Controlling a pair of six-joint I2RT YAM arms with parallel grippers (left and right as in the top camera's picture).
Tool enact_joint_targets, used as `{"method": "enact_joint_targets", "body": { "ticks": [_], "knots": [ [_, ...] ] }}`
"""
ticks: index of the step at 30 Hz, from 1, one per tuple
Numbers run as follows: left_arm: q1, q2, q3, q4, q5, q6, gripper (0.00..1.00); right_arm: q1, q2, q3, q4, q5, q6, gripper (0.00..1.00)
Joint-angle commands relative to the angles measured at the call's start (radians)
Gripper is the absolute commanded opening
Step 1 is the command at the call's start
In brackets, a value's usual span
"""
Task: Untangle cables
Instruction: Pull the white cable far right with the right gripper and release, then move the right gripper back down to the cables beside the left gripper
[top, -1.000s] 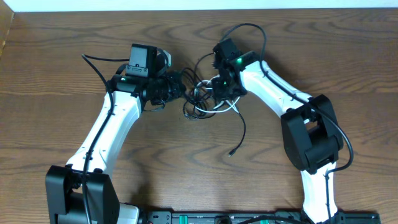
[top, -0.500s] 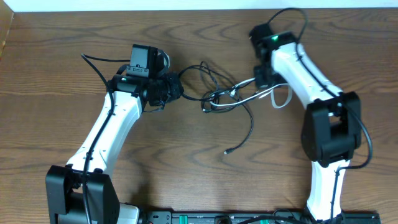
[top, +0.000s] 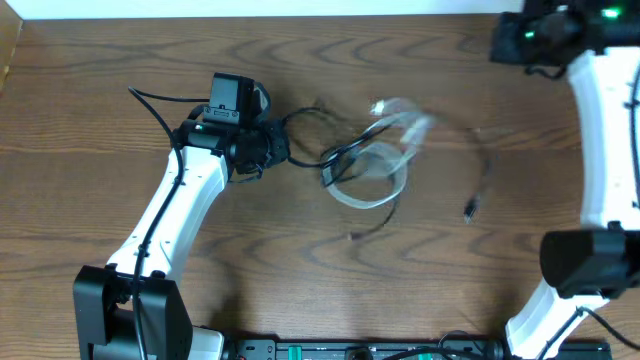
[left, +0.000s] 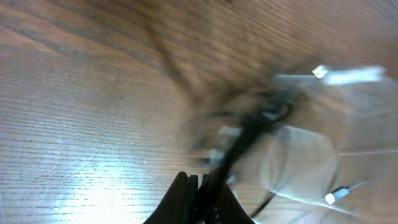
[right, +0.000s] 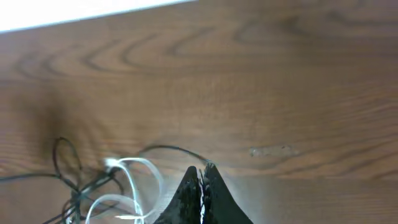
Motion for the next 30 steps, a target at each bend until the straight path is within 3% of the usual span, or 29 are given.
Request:
{"method": "enact_joint_targets", "body": {
  "ticks": [1,11,16,24,30],
  "knots": [
    [0.005,-0.003,-0.007,-0.003,-0.027,-0.002,0.07,-0.01,-0.039,0.014,-0.002,-0.051,-0.034,0.01],
    [0.005,-0.003,-0.007,-0.003,-0.027,-0.002,0.08,0.013,-0.043,0.008,-0.028,-0.053,-0.034,0.03],
    [0.005,-0.003,-0.007,-0.003,-0.027,-0.002,0.07,0.064,-0.042,-0.04,-0.032,-0.058,-0.034,0.24],
    [0.005,-0.003,-0.007,-0.003,-0.027,-0.002,0.08,0.185,-0.028,-0.203,-0.021,-0.071,-0.041,0.42],
    [0.005,-0.003,-0.007,-0.003,-0.027,-0.002,0.07,0.286,-0.028,-0.349,0.011,-0.225,-0.211,0.55]
  ]
}}
